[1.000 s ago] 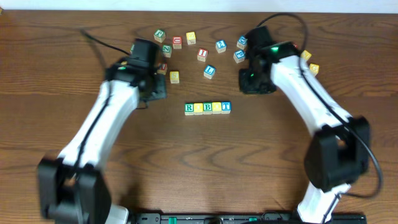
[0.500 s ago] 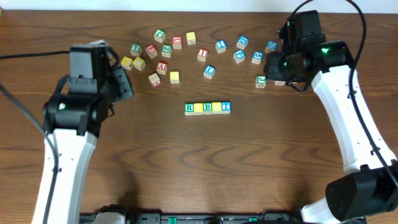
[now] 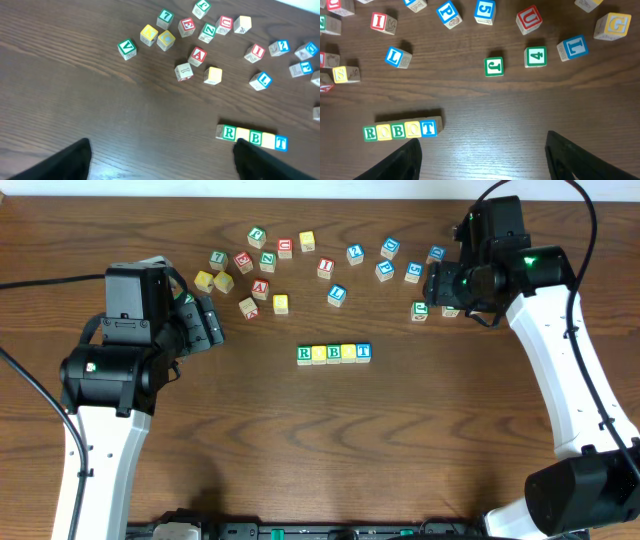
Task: Spell out ROBOT
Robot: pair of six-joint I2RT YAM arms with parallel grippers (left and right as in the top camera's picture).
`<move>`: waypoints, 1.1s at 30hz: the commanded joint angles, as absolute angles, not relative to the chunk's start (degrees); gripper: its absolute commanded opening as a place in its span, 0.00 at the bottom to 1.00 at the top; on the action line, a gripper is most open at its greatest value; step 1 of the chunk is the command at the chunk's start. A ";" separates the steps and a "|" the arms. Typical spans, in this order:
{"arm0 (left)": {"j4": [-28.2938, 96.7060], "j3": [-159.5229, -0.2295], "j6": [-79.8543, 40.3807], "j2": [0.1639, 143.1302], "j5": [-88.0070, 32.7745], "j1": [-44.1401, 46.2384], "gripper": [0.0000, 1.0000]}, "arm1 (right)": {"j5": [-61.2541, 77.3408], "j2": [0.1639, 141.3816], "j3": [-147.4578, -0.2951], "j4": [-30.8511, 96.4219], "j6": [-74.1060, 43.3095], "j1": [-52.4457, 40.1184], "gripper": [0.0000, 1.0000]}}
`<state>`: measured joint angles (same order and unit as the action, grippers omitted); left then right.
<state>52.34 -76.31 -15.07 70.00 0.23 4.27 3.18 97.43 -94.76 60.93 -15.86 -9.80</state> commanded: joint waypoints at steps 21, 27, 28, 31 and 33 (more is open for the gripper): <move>52.69 -77.47 -15.05 70.00 0.71 4.03 0.99 | -2.68 96.09 -95.68 60.64 -15.57 -9.32 0.99; 52.69 -77.47 -15.05 70.00 0.71 4.03 0.99 | -1.34 96.09 -95.68 60.64 -15.59 -9.91 0.99; 52.69 -77.47 -15.05 70.00 0.69 4.03 0.99 | -1.34 96.09 -95.68 60.64 -15.59 -9.89 0.99; 52.69 -77.47 -15.05 70.00 0.71 4.03 0.99 | -1.34 96.09 -95.68 60.66 -15.59 -9.89 0.99; 52.69 -77.47 -15.05 70.00 0.71 4.03 0.99 | -2.07 96.09 -95.68 60.90 -15.33 -9.80 0.99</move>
